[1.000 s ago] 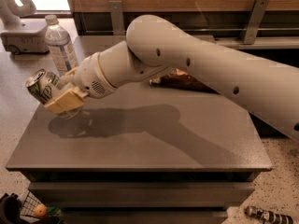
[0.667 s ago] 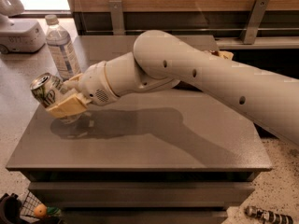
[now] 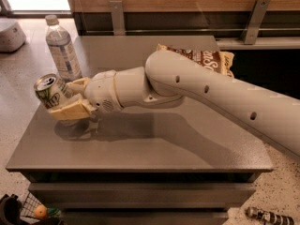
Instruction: Place 7up can upright
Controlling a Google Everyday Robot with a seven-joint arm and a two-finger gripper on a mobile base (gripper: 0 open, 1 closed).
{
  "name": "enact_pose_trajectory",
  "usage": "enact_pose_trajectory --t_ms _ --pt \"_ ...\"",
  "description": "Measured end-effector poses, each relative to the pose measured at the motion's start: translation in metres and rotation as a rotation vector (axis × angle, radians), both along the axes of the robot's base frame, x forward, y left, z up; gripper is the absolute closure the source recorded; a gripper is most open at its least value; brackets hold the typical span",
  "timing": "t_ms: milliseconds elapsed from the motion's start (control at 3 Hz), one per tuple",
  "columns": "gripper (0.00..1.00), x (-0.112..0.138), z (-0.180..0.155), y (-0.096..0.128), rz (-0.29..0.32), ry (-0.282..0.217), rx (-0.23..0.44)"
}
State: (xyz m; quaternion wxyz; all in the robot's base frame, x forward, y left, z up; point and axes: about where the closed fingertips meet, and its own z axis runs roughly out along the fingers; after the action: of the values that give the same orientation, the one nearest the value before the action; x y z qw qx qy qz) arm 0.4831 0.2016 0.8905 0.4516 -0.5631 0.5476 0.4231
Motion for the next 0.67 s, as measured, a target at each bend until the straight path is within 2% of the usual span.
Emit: enact_pose_trajectory --t_ms 333,667 --pt "1.00 0.0013 -0.0011 -0.0036 -0.016 -0.015 0.038" --pt "1.00 0.0025 -0.0056 -0.0082 -0.055 -0.011 0.031"
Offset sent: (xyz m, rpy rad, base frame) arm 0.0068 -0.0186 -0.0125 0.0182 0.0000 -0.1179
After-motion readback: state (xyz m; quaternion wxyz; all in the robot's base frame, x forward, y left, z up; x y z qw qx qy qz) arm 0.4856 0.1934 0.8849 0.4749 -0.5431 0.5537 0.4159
